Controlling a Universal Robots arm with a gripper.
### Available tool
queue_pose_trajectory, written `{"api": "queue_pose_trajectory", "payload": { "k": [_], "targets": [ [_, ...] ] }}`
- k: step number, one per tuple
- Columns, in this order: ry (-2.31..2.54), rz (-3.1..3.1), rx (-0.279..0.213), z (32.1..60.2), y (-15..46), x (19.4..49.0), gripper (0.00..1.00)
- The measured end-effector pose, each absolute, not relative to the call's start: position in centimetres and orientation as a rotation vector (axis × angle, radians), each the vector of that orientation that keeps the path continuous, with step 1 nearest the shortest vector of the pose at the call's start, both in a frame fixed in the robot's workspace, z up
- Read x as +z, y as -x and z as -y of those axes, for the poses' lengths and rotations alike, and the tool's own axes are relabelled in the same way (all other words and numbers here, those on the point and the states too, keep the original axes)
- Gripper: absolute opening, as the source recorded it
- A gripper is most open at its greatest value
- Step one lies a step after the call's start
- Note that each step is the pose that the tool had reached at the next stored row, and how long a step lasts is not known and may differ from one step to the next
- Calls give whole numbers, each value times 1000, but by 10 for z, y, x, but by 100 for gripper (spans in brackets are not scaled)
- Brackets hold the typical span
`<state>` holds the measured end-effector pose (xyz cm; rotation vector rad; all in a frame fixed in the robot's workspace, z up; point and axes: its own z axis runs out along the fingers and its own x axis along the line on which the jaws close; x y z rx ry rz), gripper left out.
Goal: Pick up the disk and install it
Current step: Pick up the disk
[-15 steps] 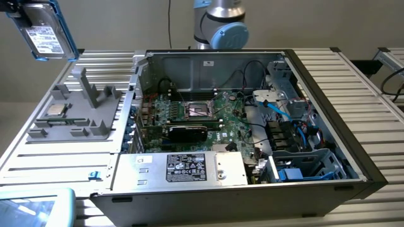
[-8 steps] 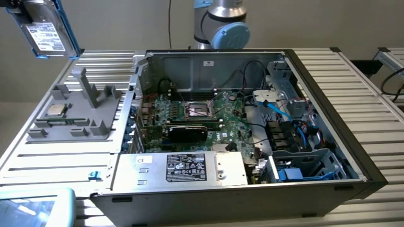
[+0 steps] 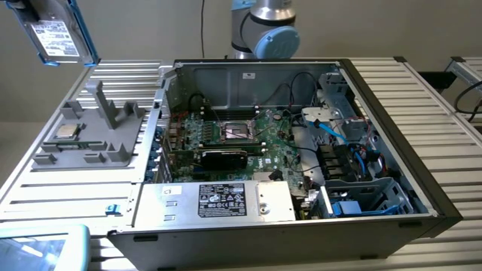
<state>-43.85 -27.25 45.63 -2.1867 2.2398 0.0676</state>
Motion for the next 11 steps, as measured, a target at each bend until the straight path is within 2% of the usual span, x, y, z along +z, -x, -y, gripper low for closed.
{"api": "queue_pose_trajectory", "payload": {
  "k": [11],
  "targets": [
    [2187, -2240, 68, 288, 410, 481, 37]
  ]
}}
